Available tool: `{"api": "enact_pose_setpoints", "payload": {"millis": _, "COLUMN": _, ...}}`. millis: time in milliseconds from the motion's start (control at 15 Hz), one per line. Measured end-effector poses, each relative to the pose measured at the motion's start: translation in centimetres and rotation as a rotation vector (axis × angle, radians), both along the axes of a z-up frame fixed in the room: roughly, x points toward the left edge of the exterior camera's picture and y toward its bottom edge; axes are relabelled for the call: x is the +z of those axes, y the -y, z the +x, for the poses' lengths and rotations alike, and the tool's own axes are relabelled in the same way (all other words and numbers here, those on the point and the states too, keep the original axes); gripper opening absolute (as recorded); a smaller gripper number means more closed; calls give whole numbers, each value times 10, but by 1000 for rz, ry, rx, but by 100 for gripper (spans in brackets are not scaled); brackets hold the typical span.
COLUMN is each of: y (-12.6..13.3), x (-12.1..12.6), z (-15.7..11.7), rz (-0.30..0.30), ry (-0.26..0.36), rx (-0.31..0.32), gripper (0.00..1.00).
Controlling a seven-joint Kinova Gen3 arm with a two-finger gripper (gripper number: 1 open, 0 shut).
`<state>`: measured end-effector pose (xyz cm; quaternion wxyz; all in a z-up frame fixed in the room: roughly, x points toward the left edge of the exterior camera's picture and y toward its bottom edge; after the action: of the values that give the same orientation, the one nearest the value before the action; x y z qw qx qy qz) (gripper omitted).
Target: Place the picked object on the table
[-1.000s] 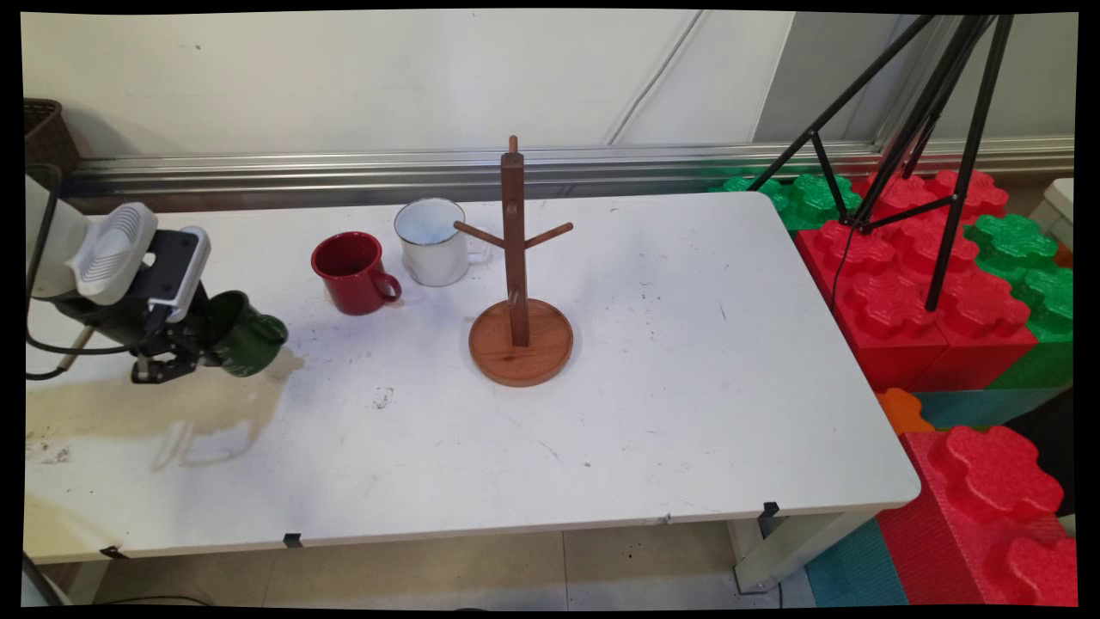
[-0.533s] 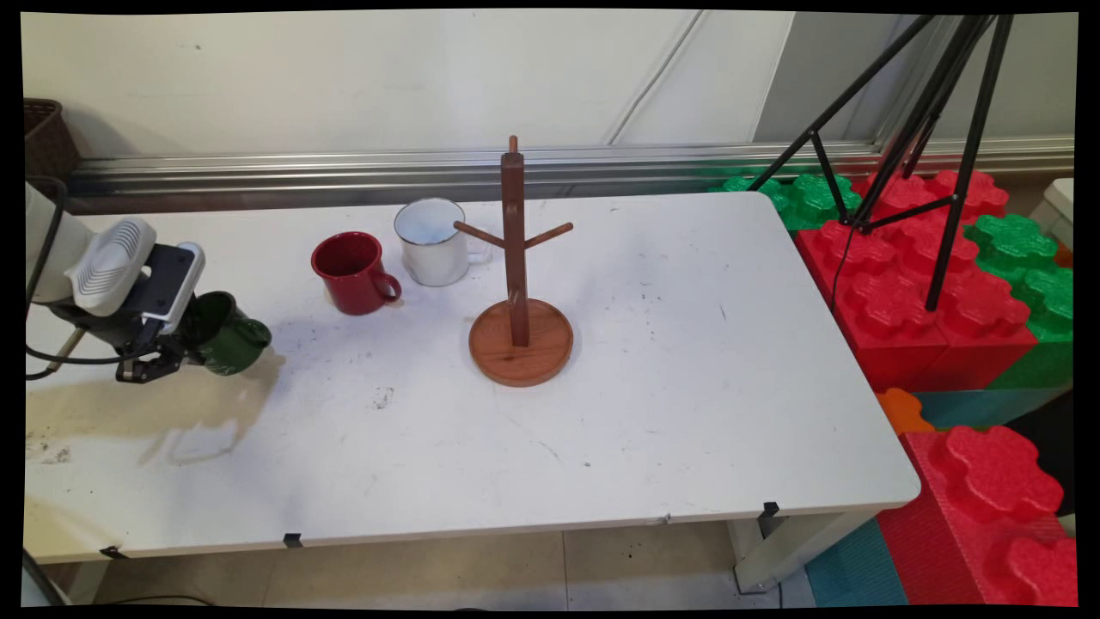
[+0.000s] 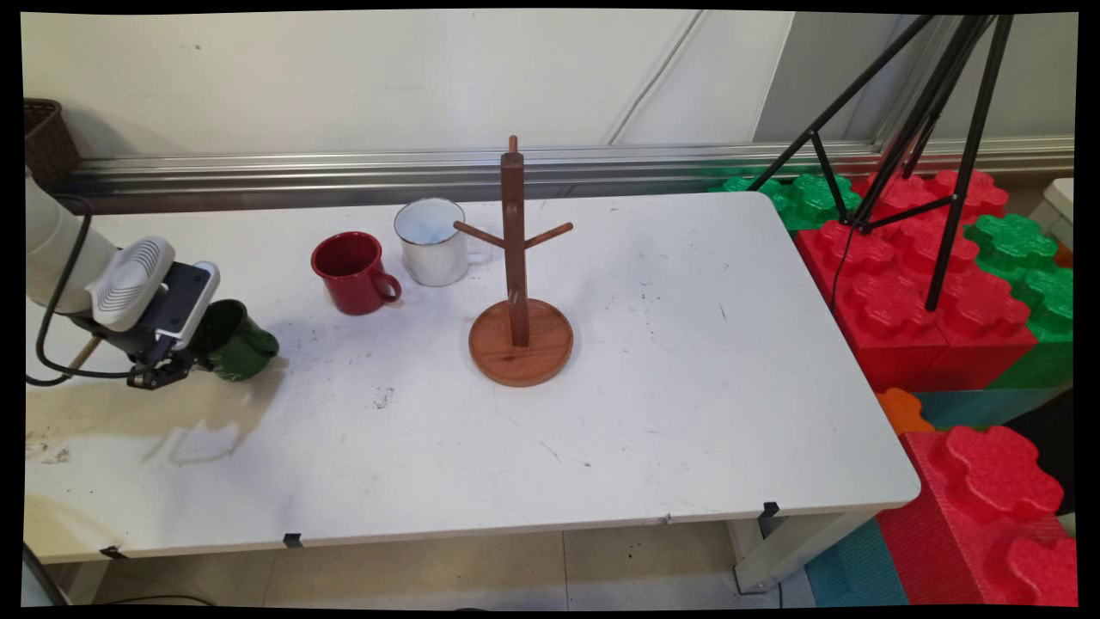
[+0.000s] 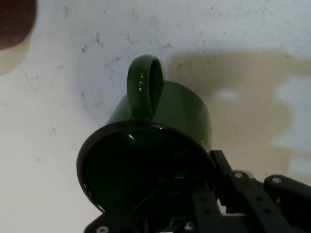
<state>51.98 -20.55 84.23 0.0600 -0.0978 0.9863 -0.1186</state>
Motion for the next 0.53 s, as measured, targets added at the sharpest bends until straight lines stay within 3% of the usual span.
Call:
{"api": "enact_pose_setpoints", "payload": {"millis": 467, "y": 4, "x": -10, "z": -6, "rz": 7, "ry": 7, "rx": -43, "gripper": 0}}
{"api": "enact_pose_setpoints", "payload": {"millis": 533, "y": 5, "x": -11, "z": -7, "rz": 7, "ry": 6, "rx": -47, "gripper": 100}}
